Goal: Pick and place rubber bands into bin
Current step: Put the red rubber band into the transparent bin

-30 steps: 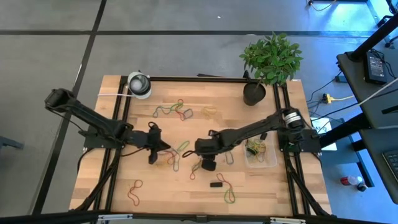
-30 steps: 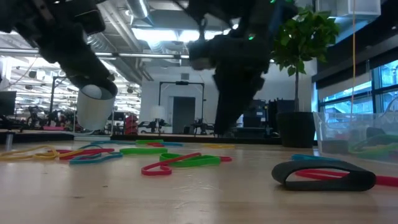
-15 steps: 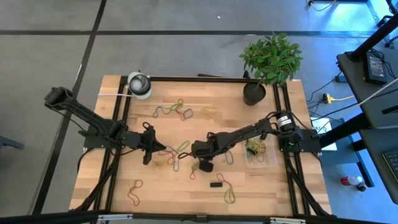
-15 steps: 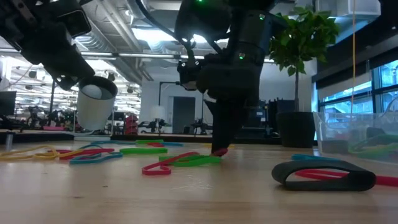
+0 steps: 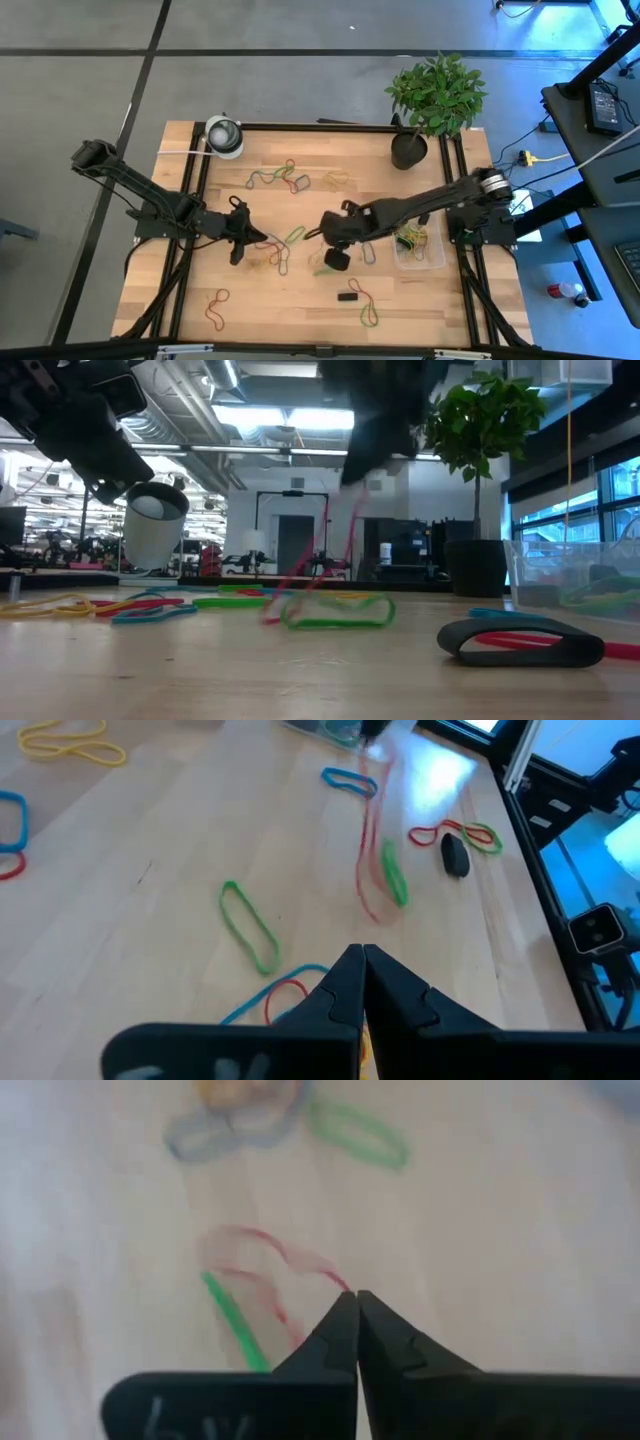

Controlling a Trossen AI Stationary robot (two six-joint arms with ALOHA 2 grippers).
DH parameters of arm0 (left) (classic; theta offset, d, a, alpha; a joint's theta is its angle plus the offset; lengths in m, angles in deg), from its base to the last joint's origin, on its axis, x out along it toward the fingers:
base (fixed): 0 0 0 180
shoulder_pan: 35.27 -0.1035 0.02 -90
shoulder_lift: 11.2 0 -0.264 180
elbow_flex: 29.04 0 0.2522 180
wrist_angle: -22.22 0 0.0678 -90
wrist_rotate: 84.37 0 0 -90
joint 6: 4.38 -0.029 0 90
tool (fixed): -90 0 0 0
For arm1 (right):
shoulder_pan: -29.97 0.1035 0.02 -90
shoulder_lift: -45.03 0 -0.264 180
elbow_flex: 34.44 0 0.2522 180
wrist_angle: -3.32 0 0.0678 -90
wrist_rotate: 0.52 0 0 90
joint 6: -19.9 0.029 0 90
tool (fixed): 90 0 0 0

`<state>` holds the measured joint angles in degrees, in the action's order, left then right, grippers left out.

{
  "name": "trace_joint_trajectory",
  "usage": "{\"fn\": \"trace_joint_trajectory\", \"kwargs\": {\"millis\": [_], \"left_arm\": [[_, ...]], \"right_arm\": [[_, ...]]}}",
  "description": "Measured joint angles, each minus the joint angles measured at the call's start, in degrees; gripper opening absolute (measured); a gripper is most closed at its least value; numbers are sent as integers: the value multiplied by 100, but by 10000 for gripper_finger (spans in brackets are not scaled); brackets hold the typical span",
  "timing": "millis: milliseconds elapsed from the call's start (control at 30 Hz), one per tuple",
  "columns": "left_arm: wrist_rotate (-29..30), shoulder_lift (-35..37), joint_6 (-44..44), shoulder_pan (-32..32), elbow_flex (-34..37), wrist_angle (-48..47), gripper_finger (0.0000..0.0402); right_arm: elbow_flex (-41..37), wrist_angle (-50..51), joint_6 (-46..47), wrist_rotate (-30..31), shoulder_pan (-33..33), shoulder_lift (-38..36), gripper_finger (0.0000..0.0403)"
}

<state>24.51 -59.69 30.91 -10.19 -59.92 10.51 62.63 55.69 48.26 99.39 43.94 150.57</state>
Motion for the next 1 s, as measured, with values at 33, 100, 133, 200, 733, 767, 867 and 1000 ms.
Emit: {"fn": "trace_joint_trajectory", "kwargs": {"millis": [33, 100, 133, 200, 733, 767, 867, 1000], "left_arm": [[31, 0, 0, 0, 1, 5, 2], [85, 0, 0, 0, 2, 70, 2], [109, 0, 0, 0, 2, 87, 3], [115, -2, 0, -2, 2, 102, 3], [303, -2, -2, -4, 2, 123, 2], [319, -2, -2, -4, 2, 123, 2], [371, -2, 0, -4, 2, 124, 2], [417, -2, 11, -4, 2, 126, 2]], "right_arm": [[9, -1, 0, 127, 22, -167, 2], [25, 32, 35, 356, 63, -449, 1], [19, 109, 100, 484, 87, -553, 1], [9, 216, 157, 749, 130, -794, 1], [-589, 3333, 3399, 2124, 881, -2470, 0], [-702, 3471, 3613, 2127, 961, -2567, 0], [-1072, 3767, 4319, 2127, 1233, -2889, 0], [-1624, 4086, 5242, 2113, 1640, -3347, 0]]}}
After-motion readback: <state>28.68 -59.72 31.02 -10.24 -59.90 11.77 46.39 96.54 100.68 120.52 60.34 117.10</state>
